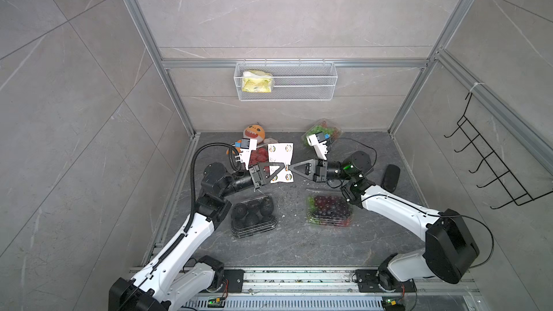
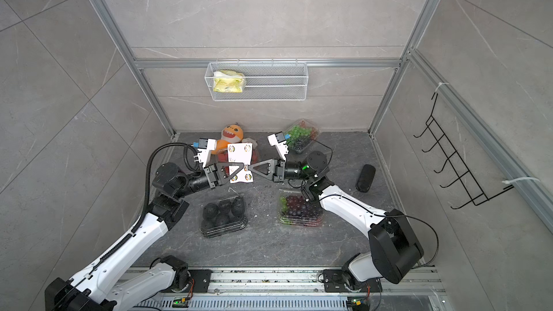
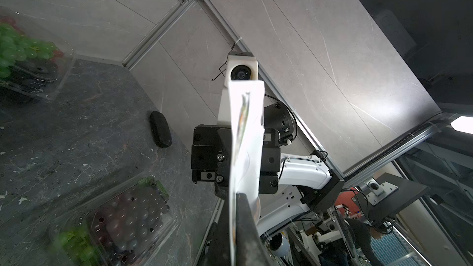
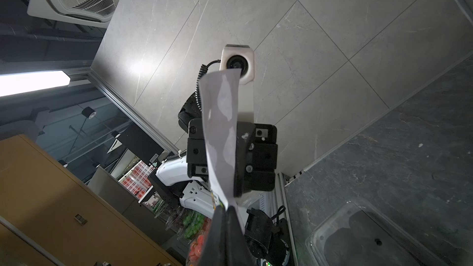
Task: Label fruit boxes
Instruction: Adjust the label sticker.
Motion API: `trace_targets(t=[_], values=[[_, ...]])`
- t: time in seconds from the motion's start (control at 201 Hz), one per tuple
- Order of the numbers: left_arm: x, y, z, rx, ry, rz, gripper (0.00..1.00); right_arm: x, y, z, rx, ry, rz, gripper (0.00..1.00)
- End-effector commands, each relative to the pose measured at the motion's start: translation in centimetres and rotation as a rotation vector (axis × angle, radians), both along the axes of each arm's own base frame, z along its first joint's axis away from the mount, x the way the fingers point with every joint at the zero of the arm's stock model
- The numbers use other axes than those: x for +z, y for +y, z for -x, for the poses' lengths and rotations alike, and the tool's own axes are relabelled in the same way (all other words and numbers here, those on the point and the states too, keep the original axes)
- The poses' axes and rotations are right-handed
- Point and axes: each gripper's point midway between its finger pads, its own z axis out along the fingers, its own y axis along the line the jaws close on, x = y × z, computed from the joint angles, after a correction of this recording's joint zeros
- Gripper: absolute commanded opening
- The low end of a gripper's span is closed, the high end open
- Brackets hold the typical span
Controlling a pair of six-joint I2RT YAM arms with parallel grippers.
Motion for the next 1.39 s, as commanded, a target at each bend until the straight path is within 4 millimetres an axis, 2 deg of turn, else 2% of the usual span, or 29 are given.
trace_targets(t=[0.0, 0.418, 0.781, 0.826, 0.926, 0.99, 1.035, 1.209, 1.389], values=[[1.1, 0.0, 0.6, -0.022, -0.052, 0.022, 0.0, 1.2, 0.5, 0.8, 0.037, -0.042, -0.026, 0.0], [0.6, -0.2, 0.2, -0.019, -0.04, 0.022, 0.0, 1.2, 1.2, 1.2, 0.055, -0.038, -0.024, 0.0], [0.8, 0.0, 0.5, -0.015, -0.051, 0.019, 0.0, 1.1, 1.0, 1.1, 0.036, -0.04, -0.021, 0.0], [0.6, 0.2, 0.4, 0.003, -0.047, 0.008, 0.0, 1.2, 0.6, 0.9, 0.023, -0.043, -0.02, 0.11], [0.4, 0.9, -0.1, 0.077, -0.048, -0.027, 0.0, 0.8, -0.5, 0.5, -0.028, -0.043, 0.0, 0.13], [0.3, 1.5, -0.4, 0.135, -0.054, -0.048, 0.0, 0.2, -1.2, 0.0, -0.074, -0.031, 0.026, 0.25], [0.3, 2.0, -0.8, 0.182, -0.057, -0.06, 0.0, -0.4, -1.7, -0.2, -0.111, -0.044, 0.052, 0.29], [-0.3, 3.6, -1.8, 0.312, -0.052, -0.094, 0.0, -2.9, -3.6, -1.3, -0.318, -0.076, 0.241, 0.35], [-0.8, 4.0, -2.3, 0.356, -0.045, -0.107, 0.0, -2.8, -5.3, -1.7, -0.536, -0.157, 0.413, 0.36]])
